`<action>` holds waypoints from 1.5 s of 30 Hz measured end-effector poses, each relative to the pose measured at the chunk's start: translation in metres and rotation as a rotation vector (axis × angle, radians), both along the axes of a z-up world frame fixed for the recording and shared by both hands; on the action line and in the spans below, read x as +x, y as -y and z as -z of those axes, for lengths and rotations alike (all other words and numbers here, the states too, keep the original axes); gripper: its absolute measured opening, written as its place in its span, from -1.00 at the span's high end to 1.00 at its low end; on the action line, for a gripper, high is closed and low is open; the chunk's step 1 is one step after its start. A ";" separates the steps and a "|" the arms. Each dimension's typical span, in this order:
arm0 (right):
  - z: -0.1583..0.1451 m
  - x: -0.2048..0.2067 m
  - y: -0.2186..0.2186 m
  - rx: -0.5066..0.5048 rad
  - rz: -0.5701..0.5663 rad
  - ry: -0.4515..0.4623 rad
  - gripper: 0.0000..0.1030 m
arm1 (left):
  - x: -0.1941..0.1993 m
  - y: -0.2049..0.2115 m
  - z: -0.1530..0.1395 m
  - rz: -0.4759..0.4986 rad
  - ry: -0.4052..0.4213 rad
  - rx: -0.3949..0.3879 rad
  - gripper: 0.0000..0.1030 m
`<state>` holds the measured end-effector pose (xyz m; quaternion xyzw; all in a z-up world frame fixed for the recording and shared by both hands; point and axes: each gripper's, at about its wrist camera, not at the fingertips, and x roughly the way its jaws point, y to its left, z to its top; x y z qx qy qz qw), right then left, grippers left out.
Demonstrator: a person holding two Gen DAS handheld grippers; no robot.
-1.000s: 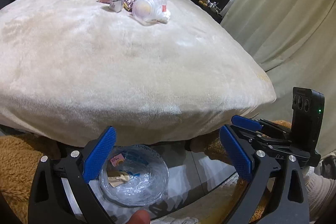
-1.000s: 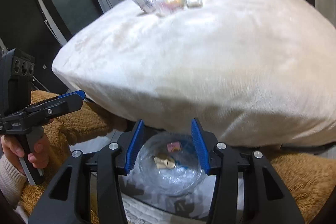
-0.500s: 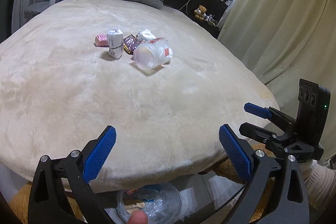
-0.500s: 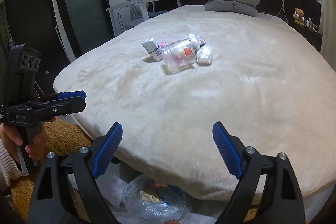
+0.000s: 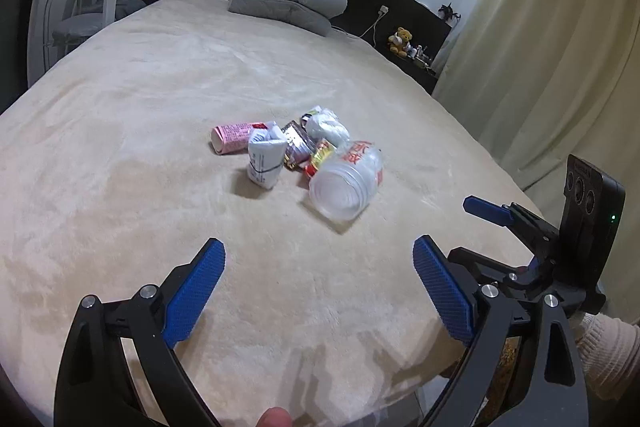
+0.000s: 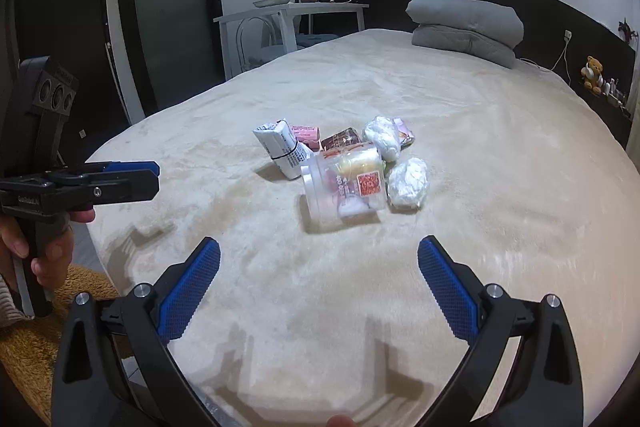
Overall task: Collect trash
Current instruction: 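Raise both tools back over the bed toward the remaining trash, then grasp the clear plastic cup with the right gripper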
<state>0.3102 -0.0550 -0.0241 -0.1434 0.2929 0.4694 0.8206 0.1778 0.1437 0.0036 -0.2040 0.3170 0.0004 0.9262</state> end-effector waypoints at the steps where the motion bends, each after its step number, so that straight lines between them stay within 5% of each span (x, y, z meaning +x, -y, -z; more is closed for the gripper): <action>1: 0.003 0.005 -0.007 -0.004 -0.003 0.001 -0.90 | 0.004 -0.005 0.000 -0.003 0.001 -0.003 -0.79; 18: 0.040 0.080 -0.082 -0.036 -0.044 -0.022 -0.89 | 0.041 -0.046 0.018 -0.010 -0.028 -0.009 -0.78; 19: 0.040 0.082 -0.084 -0.037 -0.044 -0.020 -0.86 | 0.042 -0.047 0.020 -0.010 -0.032 -0.009 -0.75; 21: 0.041 0.085 -0.086 -0.047 -0.056 -0.030 -0.43 | 0.045 -0.049 0.021 -0.011 -0.038 -0.003 -0.72; 22: 0.040 0.085 -0.087 -0.048 -0.062 -0.036 -0.42 | 0.046 -0.050 0.022 -0.013 -0.041 -0.006 -0.71; 45: -0.001 0.055 -0.030 0.054 -0.039 -0.003 -0.38 | 0.087 -0.037 0.030 -0.037 -0.053 0.030 -0.64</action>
